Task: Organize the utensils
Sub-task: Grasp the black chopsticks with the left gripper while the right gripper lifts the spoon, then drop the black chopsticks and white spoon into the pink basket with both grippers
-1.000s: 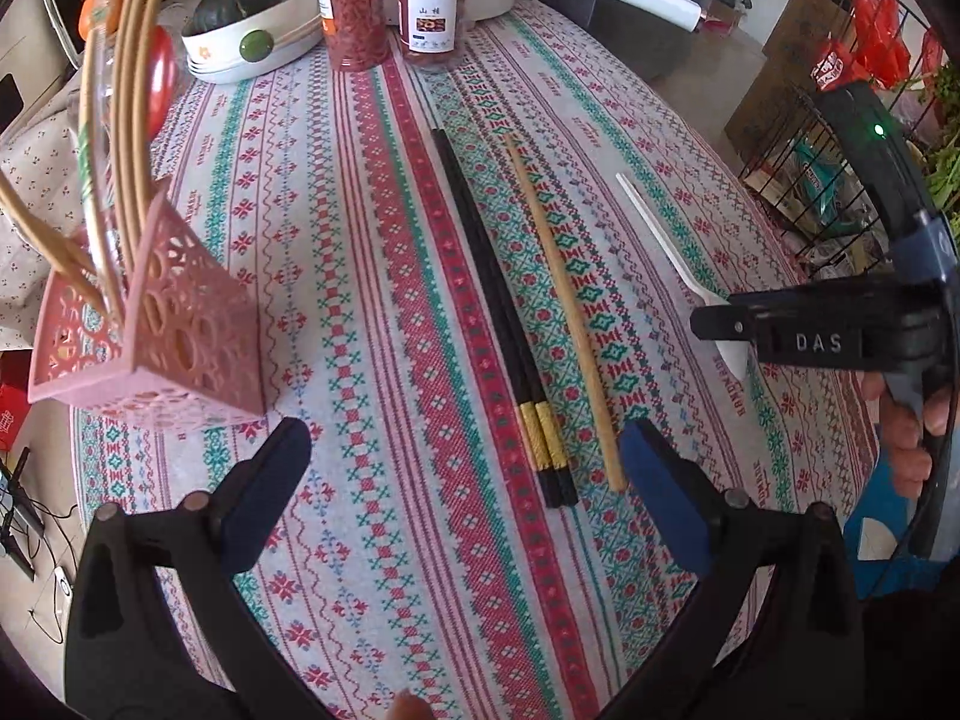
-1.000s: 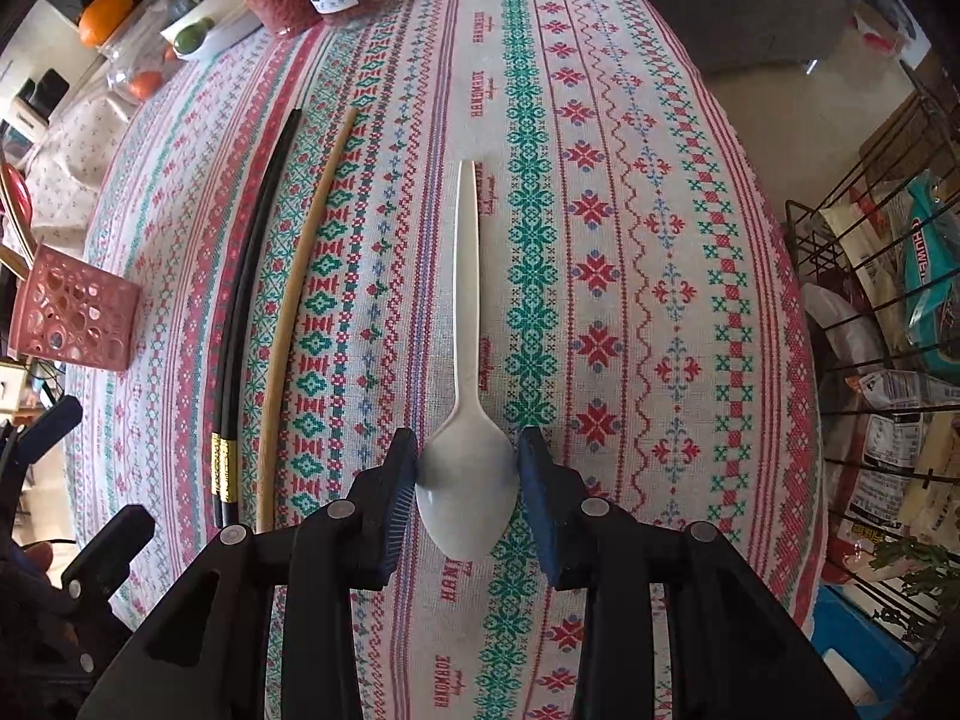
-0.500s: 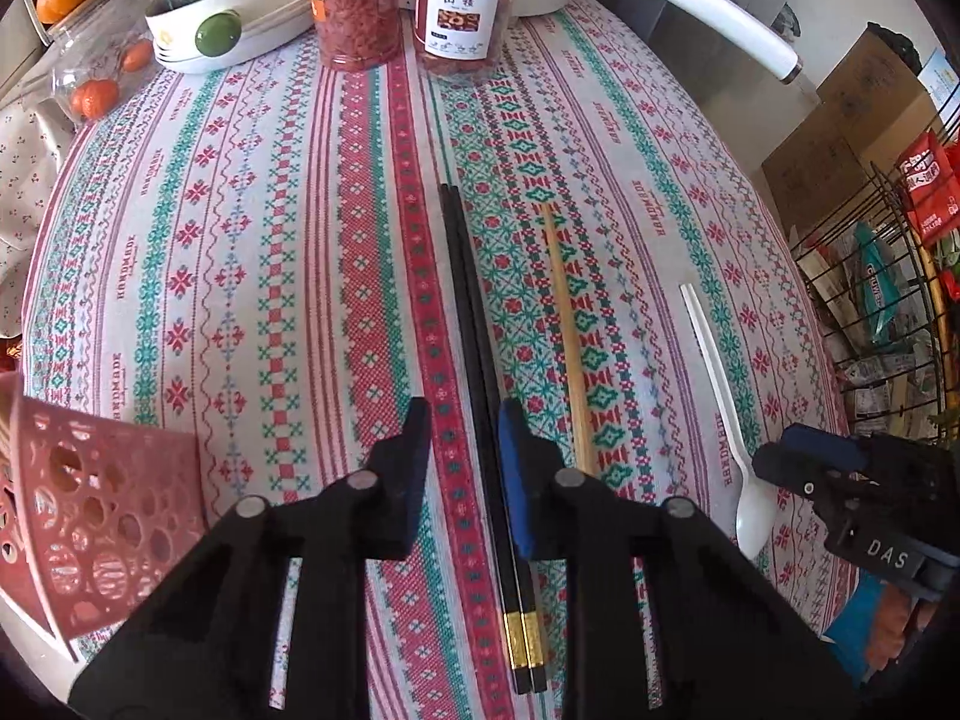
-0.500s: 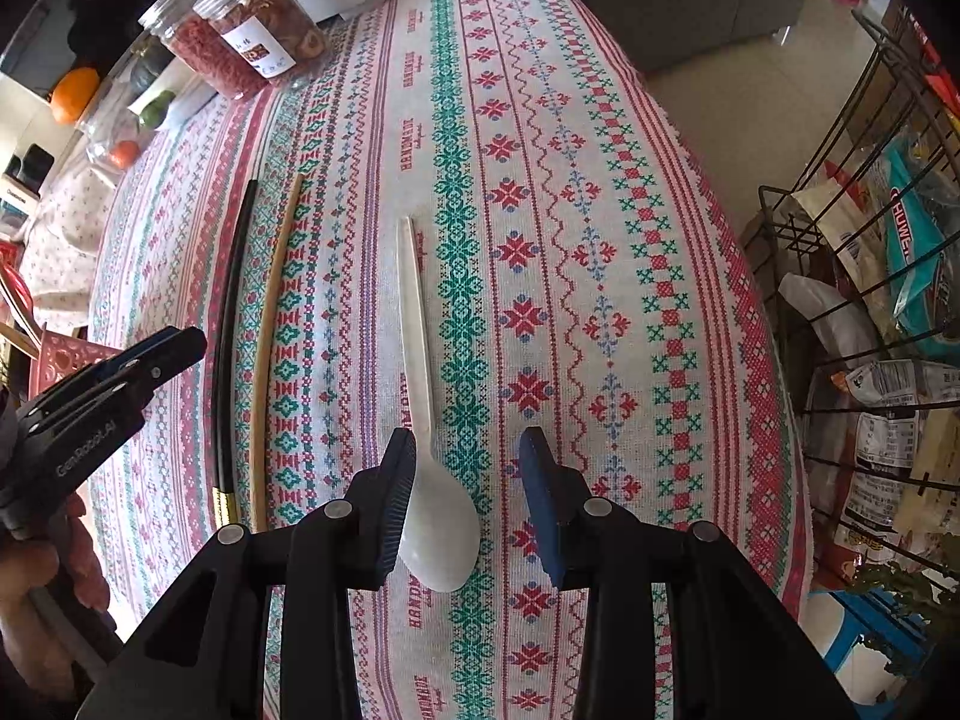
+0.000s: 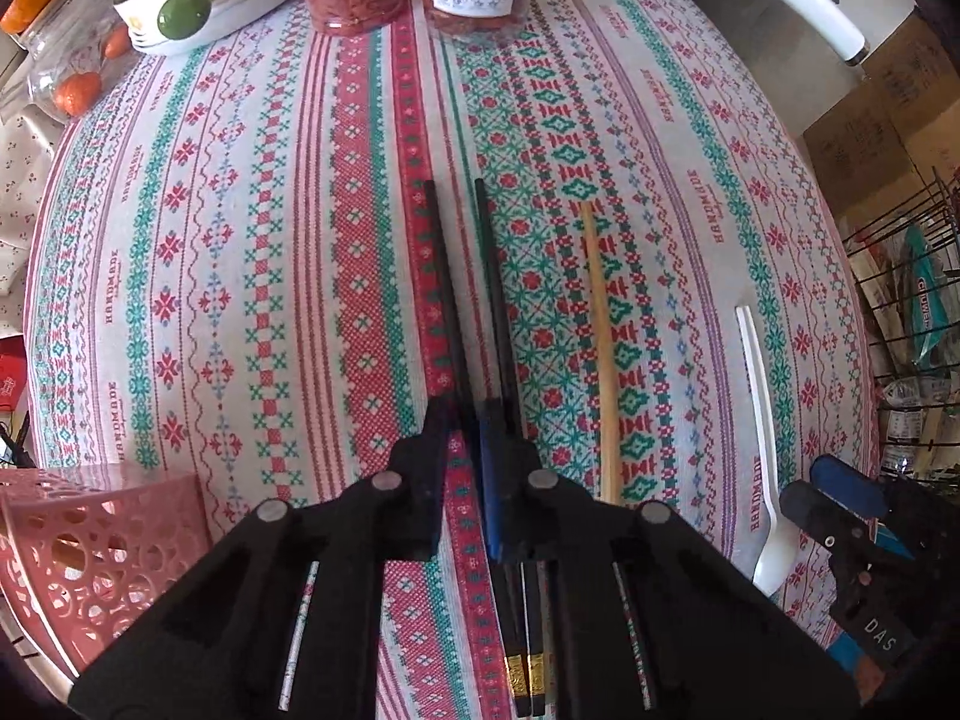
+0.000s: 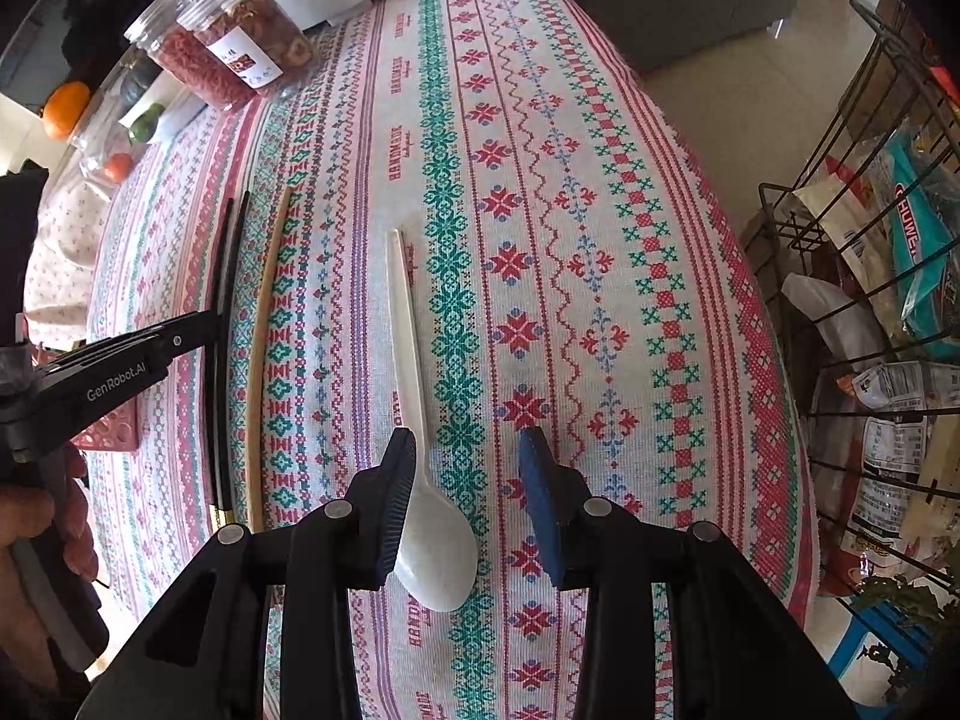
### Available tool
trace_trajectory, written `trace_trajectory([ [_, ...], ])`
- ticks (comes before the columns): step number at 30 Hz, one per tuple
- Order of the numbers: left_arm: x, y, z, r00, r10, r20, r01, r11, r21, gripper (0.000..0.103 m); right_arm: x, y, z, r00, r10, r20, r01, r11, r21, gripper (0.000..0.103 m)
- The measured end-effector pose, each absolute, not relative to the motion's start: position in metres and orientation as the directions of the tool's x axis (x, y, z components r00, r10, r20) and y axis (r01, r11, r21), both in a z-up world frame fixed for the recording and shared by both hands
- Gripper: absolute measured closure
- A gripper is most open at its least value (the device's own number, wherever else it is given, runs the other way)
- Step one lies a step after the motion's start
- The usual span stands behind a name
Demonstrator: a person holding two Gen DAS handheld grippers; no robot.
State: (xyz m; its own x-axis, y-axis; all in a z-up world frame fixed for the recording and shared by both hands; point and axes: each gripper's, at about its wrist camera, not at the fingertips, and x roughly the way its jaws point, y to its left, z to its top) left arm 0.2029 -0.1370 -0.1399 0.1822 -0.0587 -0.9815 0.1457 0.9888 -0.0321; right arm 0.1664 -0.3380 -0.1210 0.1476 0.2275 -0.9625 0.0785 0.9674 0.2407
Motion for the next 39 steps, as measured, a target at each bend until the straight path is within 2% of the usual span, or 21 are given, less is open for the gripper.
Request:
trace_trajectory([
  [5, 0.217, -0.142, -0.144, 0.211, -0.028, -0.977, 0.141, 0.990, 0.002, 0.091, 0.173, -0.334, -0.118, 0.181, 0.206, -0.962, 0.079, 0.972, 0.223, 0.065],
  [13, 0.203, -0.128, -0.133, 0.316, -0.077, -0.946, 0.190, 0.982, -0.016, 0.097, 0.189, -0.316, -0.124, 0.229, 0.175, -0.958, 0.067, 0.978, 0.195, 0.067],
  [16, 0.183, -0.124, -0.115, 0.377, -0.103, -0.920, 0.231, 0.973, -0.015, 0.097, 0.192, -0.308, -0.125, 0.251, 0.127, -0.960, 0.052, 0.988, 0.144, 0.074],
  [18, 0.168, -0.122, -0.103, 0.414, -0.119, -0.902, 0.258, 0.966, -0.009, 0.097, 0.191, -0.306, -0.126, 0.275, 0.099, -0.956, 0.039, 0.993, 0.114, 0.091],
  [22, 0.136, -0.114, -0.078, 0.482, -0.163, -0.861, 0.306, 0.952, -0.008, 0.097, 0.189, -0.303, -0.125, 0.287, 0.062, -0.956, 0.021, 0.997, 0.071, 0.093],
  [31, 0.079, -0.075, -0.024, 0.601, -0.287, -0.746, 0.355, 0.932, -0.074, 0.097, 0.163, -0.287, -0.072, 0.441, 0.119, -0.890, -0.029, 0.993, 0.118, 0.093],
  [39, 0.054, -0.006, 0.044, 0.768, -0.325, -0.551, 0.285, 0.945, -0.160, 0.097, 0.134, -0.261, -0.012, 0.588, 0.217, -0.779, -0.090, 0.975, 0.204, 0.093],
])
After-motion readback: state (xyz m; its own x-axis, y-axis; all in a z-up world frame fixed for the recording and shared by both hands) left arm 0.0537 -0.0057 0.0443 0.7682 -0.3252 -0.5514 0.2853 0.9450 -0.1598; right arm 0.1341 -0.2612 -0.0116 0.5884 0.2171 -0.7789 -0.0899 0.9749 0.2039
